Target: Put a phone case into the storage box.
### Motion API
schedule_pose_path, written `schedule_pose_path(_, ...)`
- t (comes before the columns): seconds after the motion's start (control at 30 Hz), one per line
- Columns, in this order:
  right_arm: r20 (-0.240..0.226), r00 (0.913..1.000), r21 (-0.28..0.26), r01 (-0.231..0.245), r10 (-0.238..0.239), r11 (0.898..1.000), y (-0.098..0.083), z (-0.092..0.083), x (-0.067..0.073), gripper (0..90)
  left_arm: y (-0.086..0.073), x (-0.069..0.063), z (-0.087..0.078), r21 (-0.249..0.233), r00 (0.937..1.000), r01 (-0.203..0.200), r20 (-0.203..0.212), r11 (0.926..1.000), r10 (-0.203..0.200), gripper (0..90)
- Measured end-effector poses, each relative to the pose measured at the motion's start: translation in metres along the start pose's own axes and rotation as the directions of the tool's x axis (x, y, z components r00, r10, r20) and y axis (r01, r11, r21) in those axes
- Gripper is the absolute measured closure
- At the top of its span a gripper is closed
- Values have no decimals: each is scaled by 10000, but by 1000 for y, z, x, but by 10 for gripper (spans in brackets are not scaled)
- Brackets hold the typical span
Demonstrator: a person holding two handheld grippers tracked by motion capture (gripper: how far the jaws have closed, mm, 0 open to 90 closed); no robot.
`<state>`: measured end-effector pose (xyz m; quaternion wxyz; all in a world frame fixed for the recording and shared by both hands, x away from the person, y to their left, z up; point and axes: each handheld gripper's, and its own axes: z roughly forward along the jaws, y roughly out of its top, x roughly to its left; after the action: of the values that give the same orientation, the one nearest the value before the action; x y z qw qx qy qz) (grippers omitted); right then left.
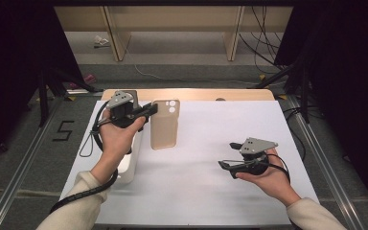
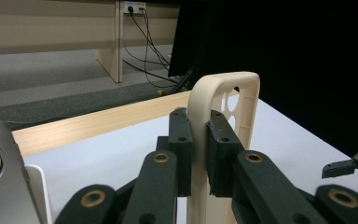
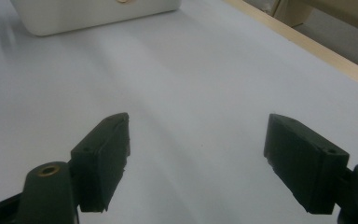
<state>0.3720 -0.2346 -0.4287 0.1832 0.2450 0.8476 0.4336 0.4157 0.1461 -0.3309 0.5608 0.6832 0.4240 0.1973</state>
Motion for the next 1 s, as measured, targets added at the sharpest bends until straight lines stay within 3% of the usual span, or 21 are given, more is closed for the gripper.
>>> schedule_pose_path(1.0, 181, 9987, -264, -479, 484, 9985, -6, -9, -6, 234, 15, 23, -20, -114, 9995, -122, -278, 9999, 119, 818)
